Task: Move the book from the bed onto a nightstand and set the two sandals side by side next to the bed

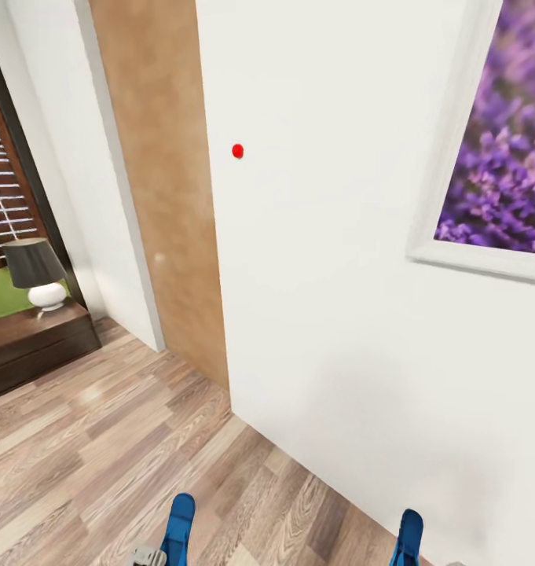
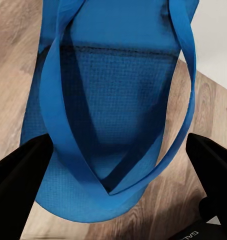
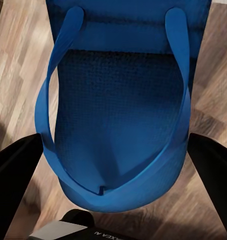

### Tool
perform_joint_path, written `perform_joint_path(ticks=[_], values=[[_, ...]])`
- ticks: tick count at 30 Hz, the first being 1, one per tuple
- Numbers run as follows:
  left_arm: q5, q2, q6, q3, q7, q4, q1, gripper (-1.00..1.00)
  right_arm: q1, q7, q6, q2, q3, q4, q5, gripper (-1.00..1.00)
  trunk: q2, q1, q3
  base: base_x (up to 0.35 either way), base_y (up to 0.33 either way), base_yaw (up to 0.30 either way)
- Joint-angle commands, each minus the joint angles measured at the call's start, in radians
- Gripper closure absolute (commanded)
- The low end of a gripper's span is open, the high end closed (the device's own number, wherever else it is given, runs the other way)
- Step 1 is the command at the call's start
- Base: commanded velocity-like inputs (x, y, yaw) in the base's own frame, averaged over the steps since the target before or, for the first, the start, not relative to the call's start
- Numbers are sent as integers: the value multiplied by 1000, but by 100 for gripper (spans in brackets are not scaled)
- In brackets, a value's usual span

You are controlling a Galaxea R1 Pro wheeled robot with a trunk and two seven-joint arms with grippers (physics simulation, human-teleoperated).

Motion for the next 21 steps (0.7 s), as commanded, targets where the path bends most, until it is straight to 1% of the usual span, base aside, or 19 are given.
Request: perform_joint_path(ticks=[1,21], values=[[-10,0,-5,8,-1,1,-1,100,0,4,5,0,-6,0,0,100,-1,0,-1,4,0,290],[-10,-2,-5,7,-1,2,-1,100,0,4,5,0,-6,0,0,100,-1,0,-1,0,0,290]])
